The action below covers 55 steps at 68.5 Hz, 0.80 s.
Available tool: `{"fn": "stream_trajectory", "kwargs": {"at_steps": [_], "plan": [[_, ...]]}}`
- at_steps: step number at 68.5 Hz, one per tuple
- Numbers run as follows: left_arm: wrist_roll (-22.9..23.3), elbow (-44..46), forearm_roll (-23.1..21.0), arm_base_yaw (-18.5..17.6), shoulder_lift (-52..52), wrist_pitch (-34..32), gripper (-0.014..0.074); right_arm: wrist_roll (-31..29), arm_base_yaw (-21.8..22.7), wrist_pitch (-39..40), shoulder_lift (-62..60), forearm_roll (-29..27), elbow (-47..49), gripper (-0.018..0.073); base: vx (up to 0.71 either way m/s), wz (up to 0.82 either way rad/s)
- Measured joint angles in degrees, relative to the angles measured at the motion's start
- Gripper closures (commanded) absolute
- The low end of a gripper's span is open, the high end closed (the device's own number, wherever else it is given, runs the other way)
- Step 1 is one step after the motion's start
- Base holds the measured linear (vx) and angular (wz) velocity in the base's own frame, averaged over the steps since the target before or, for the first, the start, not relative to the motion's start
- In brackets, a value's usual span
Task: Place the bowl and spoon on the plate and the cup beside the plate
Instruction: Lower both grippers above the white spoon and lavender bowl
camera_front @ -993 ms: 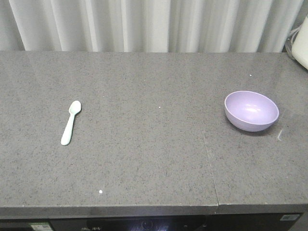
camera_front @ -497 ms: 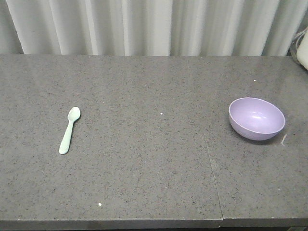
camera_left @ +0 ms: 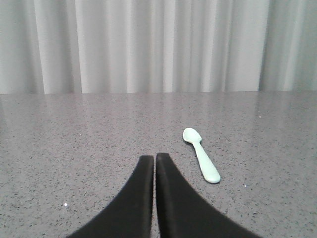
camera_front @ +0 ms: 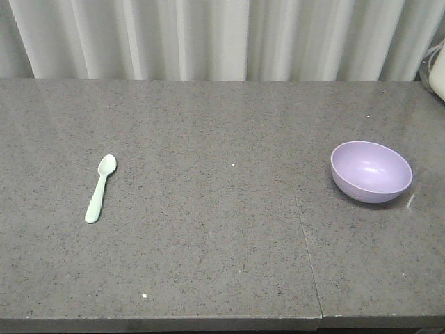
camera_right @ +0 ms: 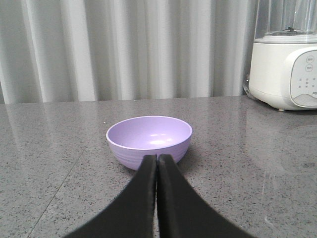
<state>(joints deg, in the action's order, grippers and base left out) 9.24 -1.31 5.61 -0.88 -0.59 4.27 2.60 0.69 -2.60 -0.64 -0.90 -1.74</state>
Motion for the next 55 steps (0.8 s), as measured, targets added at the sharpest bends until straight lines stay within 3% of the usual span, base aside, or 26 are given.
{"fn": "stream_trajectory", "kwargs": {"at_steps": [55], "plan": [[0.00,0.00,0.00,0.00,0.00,0.00,0.0603,0.00,0.00,2.60,0.00,0.00,0.00,0.0570,0.00,0.00]]}}
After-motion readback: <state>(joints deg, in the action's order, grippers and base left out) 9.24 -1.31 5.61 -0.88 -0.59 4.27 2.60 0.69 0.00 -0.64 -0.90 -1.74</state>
